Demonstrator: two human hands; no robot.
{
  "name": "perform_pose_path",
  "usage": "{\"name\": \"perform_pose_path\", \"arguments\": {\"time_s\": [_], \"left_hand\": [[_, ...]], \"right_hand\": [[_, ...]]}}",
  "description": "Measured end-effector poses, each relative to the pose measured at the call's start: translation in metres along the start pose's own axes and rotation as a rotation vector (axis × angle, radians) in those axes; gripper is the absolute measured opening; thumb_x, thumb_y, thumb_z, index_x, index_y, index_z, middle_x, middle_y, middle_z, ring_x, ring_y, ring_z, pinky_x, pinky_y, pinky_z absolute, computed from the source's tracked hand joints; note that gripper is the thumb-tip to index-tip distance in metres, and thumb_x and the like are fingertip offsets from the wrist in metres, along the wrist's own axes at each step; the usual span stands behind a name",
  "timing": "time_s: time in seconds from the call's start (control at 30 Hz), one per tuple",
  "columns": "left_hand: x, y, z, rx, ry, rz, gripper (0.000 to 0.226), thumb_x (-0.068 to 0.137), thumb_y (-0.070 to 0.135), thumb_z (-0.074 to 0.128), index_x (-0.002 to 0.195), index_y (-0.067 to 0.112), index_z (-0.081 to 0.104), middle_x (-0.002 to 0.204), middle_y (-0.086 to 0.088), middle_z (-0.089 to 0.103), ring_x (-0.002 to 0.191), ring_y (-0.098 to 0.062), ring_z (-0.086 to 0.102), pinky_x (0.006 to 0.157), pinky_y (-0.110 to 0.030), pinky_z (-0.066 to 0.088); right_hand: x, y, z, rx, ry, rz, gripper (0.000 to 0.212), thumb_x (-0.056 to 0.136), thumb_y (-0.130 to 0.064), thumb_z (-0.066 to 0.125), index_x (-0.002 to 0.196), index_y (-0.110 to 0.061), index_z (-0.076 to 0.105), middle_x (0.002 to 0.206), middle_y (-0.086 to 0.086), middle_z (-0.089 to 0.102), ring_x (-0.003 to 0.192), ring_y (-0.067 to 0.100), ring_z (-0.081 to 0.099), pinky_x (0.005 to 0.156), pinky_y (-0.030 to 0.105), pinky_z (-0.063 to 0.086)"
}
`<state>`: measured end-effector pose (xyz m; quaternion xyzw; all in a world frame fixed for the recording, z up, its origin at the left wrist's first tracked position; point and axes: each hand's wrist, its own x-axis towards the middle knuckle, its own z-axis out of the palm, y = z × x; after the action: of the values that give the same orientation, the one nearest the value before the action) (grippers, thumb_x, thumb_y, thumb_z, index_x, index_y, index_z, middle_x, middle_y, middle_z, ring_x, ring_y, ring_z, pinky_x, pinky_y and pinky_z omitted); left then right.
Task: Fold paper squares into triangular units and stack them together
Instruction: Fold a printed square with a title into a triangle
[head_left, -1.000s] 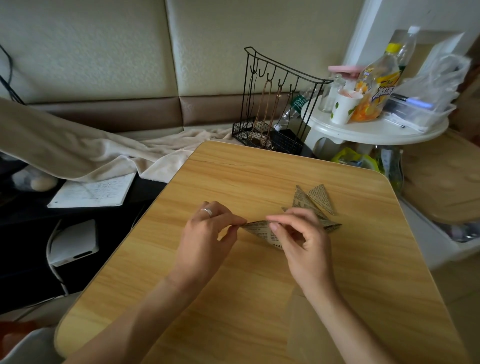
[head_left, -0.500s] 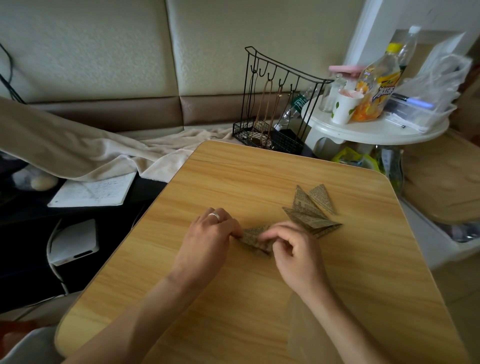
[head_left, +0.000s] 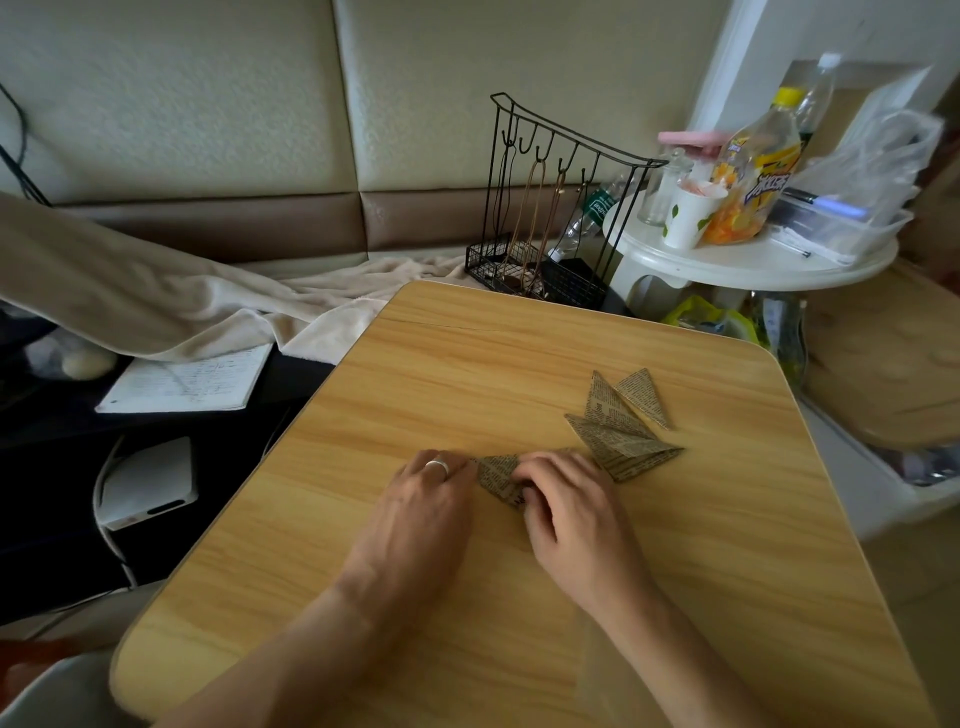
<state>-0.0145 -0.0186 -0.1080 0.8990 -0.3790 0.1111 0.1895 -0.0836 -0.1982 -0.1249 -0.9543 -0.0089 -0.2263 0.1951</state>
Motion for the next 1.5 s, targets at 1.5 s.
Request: {"name": "perform_pose_path", "arguments": {"time_s": [1.5], "left_hand": [[-0.003,-0.002,-0.008,0.158,-0.046,-0.056,0.041,0.072,0.013,0.078,0.114,0.012,0.076,0.11,-0.001,0.074,0.101,-0.023,0.069,0.084,-0.039,0.059]], "right_hand": [[-0.005,-0.006,-0.004,-0.46,0.048,0.143,0.037,0.098,-0.029,0.05,0.107,-0.009,0.079,0.098,0.001,0.068,0.091,0.025,0.063,0.081,0.043,0.048]]}}
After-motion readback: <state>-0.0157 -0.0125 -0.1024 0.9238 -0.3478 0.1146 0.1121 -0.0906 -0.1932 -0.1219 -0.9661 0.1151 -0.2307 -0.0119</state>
